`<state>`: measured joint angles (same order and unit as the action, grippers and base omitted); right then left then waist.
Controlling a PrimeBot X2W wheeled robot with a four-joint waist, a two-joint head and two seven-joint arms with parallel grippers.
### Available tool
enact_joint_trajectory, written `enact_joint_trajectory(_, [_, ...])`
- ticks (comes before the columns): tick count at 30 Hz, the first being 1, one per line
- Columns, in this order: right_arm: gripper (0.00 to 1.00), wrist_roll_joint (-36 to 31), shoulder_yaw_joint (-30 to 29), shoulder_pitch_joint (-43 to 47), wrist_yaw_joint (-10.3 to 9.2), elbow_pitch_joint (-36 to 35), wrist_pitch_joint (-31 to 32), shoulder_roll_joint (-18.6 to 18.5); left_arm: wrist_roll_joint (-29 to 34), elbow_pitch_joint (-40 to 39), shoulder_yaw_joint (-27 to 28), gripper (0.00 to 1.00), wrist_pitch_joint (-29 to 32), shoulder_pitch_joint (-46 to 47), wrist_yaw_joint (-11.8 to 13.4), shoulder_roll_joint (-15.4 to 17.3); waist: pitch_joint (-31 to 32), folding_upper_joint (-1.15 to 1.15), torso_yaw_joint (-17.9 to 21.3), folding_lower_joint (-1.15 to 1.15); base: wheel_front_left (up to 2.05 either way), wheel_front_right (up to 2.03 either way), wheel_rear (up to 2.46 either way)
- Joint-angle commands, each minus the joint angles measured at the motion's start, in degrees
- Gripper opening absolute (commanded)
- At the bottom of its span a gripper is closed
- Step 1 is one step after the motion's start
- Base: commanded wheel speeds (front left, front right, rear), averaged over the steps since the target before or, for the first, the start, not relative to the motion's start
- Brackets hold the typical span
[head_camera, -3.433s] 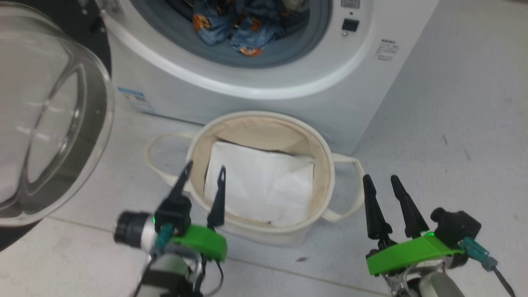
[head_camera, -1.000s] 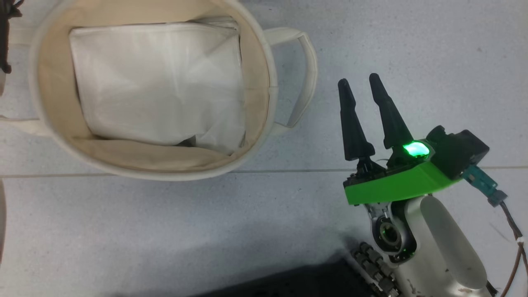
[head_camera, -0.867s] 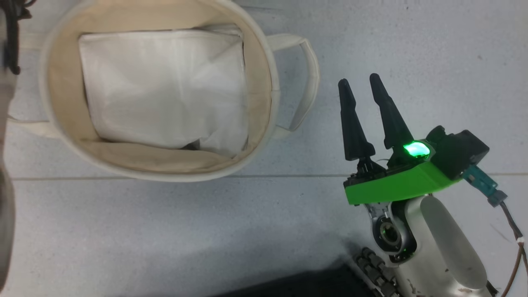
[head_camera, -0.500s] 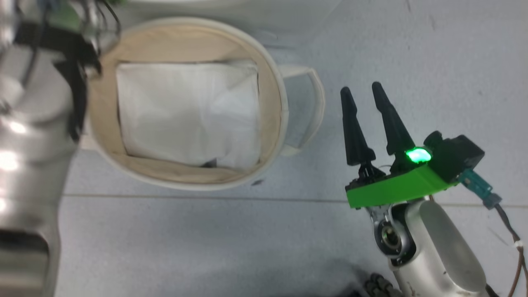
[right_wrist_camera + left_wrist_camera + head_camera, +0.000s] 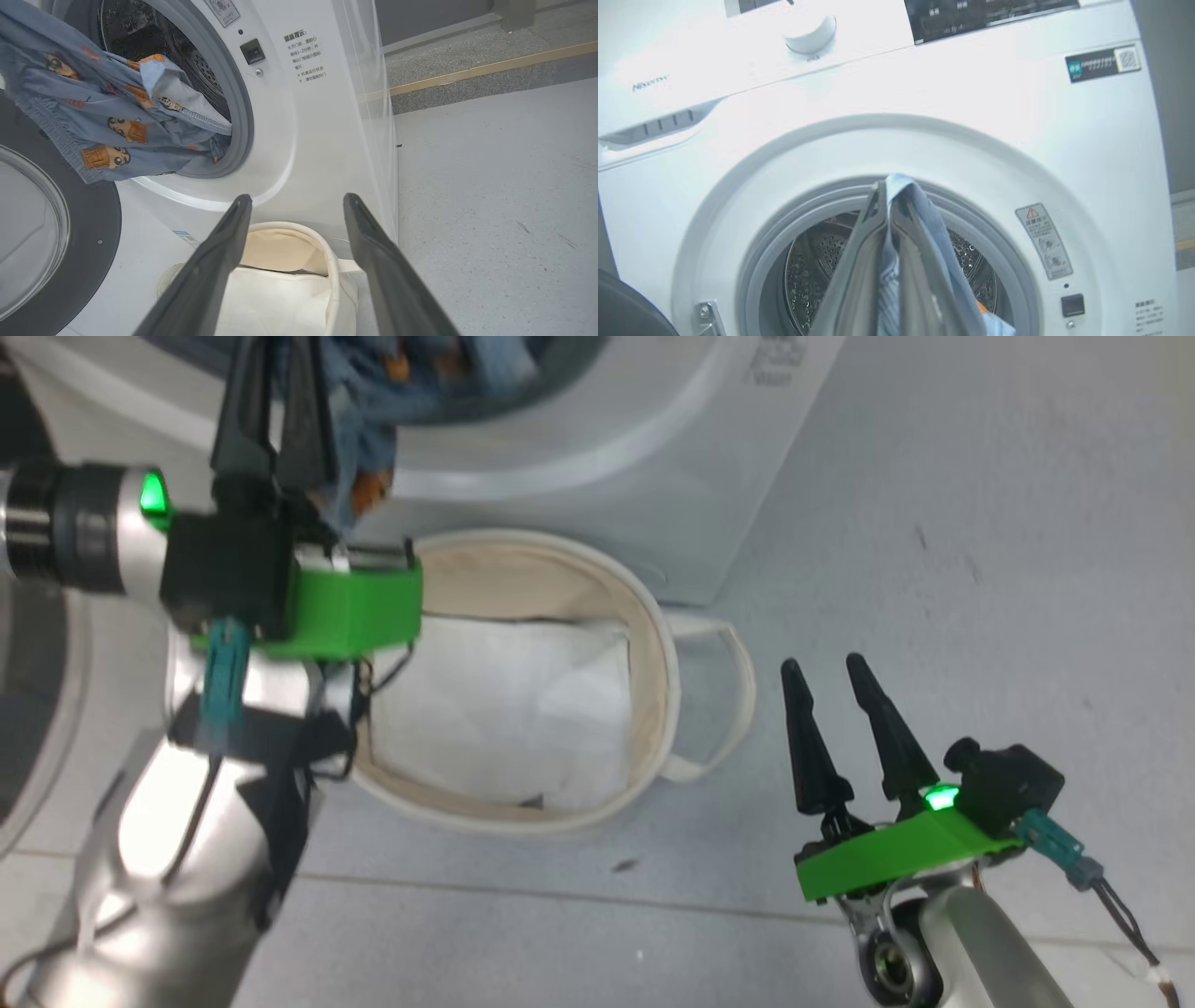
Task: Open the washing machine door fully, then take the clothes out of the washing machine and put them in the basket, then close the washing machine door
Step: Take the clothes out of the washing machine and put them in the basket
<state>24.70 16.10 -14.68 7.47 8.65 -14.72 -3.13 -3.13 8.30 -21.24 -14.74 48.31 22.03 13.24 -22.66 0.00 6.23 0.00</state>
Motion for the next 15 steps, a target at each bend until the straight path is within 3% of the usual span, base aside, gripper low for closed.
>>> enact_joint_trajectory(1, [1.00, -0.56, 0.98, 1.24, 0.02, -1.30, -0.28, 0.25, 0.53, -4.92, 1.82, 0.00, -0.25, -0.89, 0.89, 1.23, 4.24, 0.00, -1.98, 0.00, 0.00, 0.00, 0.00])
enact_joint_trajectory(15, [1.00, -0.63, 1.40, 4.41, 0.02, -0.34, -0.28, 0.25, 0.80, -16.25, 1.41, 0.00, -0.26, -9.34, 1.53, -0.08, 9.27, 0.00, -4.15, 0.00, 0.00, 0.00, 0.00])
